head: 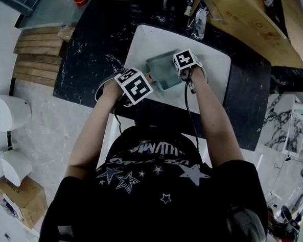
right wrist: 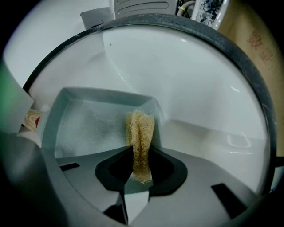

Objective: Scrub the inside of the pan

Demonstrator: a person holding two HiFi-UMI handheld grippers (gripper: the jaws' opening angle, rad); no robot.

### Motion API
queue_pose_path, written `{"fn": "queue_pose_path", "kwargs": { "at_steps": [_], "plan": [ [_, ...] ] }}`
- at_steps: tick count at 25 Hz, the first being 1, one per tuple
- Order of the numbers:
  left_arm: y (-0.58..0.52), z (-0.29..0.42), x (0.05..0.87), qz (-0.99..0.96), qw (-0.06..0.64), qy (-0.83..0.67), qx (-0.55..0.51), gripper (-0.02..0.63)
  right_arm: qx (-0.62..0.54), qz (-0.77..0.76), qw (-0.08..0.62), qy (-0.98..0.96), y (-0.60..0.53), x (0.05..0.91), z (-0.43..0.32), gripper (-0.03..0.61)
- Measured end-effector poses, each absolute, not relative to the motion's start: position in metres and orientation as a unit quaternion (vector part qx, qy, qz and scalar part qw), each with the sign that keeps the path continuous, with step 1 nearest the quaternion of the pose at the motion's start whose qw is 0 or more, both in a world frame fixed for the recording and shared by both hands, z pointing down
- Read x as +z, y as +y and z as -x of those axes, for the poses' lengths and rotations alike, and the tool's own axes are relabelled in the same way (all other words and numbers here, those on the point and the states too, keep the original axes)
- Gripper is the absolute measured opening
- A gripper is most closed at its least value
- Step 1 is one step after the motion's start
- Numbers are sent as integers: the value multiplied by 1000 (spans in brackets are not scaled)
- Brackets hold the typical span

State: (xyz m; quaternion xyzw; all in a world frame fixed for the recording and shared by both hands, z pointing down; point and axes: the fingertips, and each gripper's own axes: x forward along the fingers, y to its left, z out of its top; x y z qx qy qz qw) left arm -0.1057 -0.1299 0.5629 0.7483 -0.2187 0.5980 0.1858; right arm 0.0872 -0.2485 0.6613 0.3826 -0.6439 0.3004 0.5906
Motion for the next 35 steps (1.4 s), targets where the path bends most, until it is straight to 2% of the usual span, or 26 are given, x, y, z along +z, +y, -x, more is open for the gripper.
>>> {"fn": "queue_pose_path", "kwargs": {
  "at_steps": [9,35],
  "plan": [
    [-130,105,564,-747,186,-217,600,144,337,-362,573,-654,-236,658,-77,80],
    [-129,106,566,-746,175,-218,605,144,333,-250,544,-729,-184,627,9,84]
  ]
}}
